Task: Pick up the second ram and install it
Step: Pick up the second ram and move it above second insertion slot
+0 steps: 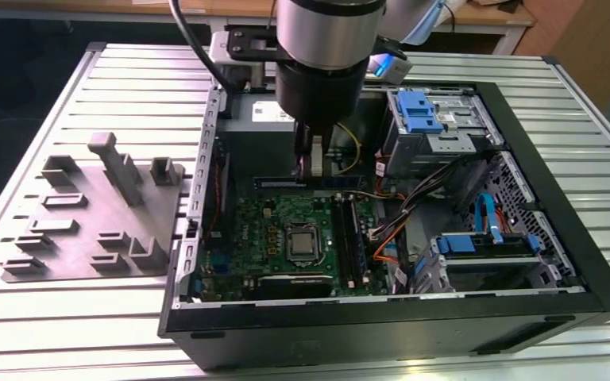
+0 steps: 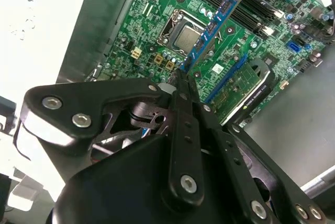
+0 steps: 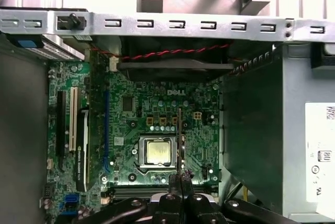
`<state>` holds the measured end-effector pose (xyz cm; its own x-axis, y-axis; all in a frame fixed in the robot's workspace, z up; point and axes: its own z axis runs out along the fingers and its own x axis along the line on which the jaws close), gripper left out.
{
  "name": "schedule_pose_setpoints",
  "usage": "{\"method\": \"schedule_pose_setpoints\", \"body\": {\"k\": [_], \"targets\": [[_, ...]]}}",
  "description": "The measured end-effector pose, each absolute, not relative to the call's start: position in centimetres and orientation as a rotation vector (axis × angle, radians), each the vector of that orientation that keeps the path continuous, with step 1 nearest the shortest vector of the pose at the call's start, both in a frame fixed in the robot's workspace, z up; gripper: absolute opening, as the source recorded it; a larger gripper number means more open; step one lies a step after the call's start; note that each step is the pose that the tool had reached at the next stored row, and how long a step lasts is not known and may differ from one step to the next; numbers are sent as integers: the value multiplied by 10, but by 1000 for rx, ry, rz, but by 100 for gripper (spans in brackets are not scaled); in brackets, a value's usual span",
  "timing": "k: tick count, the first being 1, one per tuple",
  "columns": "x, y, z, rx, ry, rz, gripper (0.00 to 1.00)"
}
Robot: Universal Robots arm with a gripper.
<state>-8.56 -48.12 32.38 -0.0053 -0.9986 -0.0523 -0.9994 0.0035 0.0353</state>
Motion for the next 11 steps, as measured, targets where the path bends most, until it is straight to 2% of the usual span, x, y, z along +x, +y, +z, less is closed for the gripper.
{"method": "schedule_pose_setpoints", "body": {"k": [11], "targets": [[-86, -481, 309, -2207, 2217, 97, 11]]}}
